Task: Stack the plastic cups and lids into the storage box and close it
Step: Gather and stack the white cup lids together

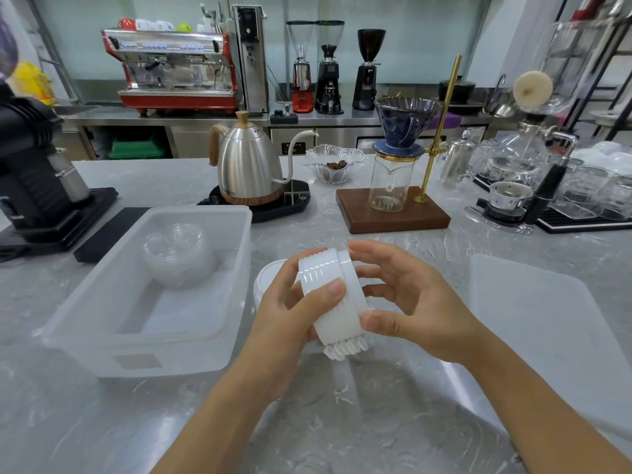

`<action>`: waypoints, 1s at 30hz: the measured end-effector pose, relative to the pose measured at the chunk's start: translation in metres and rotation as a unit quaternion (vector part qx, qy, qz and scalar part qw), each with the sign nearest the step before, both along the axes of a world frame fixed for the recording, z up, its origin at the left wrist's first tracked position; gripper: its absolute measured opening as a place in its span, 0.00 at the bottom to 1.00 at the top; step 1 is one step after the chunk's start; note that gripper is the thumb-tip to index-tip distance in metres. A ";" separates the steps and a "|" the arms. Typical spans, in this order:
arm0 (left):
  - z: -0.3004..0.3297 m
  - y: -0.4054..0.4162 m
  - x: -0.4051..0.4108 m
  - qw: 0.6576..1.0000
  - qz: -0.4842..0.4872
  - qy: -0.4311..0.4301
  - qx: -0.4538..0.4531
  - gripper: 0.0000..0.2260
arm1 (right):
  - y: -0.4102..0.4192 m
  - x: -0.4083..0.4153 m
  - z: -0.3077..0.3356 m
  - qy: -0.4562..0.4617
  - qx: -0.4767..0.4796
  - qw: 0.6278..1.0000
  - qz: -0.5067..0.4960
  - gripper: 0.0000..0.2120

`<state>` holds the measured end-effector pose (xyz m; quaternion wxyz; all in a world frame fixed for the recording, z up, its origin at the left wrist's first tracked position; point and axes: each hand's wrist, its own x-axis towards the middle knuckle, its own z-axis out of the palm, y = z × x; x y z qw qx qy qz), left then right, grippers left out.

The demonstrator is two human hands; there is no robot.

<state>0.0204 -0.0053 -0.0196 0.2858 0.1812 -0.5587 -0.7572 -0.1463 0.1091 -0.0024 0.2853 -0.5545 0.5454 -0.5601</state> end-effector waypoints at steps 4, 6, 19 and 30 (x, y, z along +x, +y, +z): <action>0.000 0.001 0.000 1.000 0.003 -0.001 0.004 0.30 | 0.000 0.003 0.000 0.009 -0.005 1.000 -0.011 0.37; -0.001 0.001 -0.001 1.000 0.006 0.000 0.002 0.30 | 0.000 0.003 -0.001 0.015 -0.002 1.000 -0.021 0.37; -0.001 0.002 0.001 1.000 0.018 0.002 -0.025 0.28 | 0.000 0.003 -0.001 0.017 0.000 1.000 -0.012 0.36; -0.001 0.004 0.001 0.997 0.033 0.026 -0.067 0.29 | -0.002 0.004 -0.003 -0.014 0.006 1.000 0.004 0.40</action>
